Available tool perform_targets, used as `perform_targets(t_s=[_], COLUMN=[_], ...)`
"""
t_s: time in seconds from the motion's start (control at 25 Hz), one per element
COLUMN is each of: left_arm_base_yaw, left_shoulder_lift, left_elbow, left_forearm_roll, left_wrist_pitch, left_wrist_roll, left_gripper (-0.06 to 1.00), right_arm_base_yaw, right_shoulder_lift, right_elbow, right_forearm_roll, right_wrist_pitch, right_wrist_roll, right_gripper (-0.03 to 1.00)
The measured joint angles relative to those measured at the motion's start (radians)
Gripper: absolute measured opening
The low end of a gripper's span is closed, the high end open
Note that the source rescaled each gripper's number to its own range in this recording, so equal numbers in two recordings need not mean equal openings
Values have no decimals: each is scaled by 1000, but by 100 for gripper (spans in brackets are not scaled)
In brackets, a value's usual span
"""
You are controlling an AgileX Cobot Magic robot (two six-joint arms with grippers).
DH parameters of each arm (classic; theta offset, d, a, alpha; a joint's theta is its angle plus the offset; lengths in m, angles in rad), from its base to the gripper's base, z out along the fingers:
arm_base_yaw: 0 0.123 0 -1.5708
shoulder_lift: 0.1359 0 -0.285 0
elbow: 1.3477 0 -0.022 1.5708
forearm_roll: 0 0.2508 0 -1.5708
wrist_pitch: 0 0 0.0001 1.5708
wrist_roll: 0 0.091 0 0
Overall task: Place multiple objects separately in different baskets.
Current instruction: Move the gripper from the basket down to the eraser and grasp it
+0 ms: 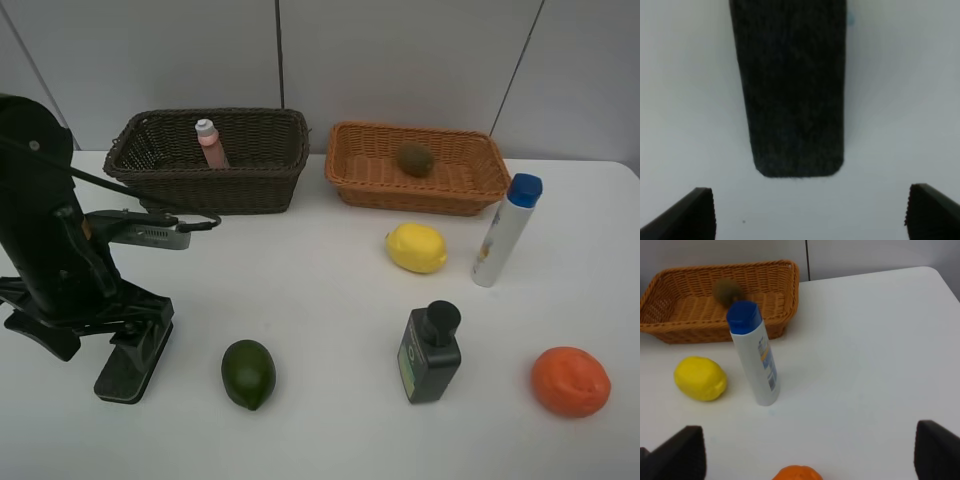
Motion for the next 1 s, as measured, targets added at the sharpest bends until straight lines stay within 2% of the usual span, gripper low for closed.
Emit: perform_targets(t_s=[0.2,0.4,0.64,0.68,0.72,0.76,0.8,0.84,1.0], left_arm_base_yaw=[0,0,0,0,0,-1,-2,-1,-2], left_shoulder_lift=[92,200,226,226,226,228,228,229,229], left_elbow=[4,3,-6,-6,-6,-6,-7,-8,-11], left_forearm_roll=[70,78,60,60,60,55,55,60,60], left_wrist_pitch=[-116,-235,-256,-257,-258,-259,-259,-257,-230], left_wrist_roll=[-29,-51,-63,-70,-74,-78,-81,-81,-86], left_gripper=[100,100,99,95,86,74,55,41,43], right_arm_base_yaw=[0,0,0,0,0,0,0,0,0], right_shoulder_lift=[0,0,0,0,0,0,0,0,0], right_elbow=[0,0,0,0,0,0,0,0,0], right_forearm_roll=[0,0,0,0,0,0,0,0,0], right_wrist_pitch=[0,0,0,0,0,0,0,0,0], right_wrist_roll=[0,0,0,0,0,0,0,0,0], right_gripper=[98,98,98,98,98,98,98,98,98])
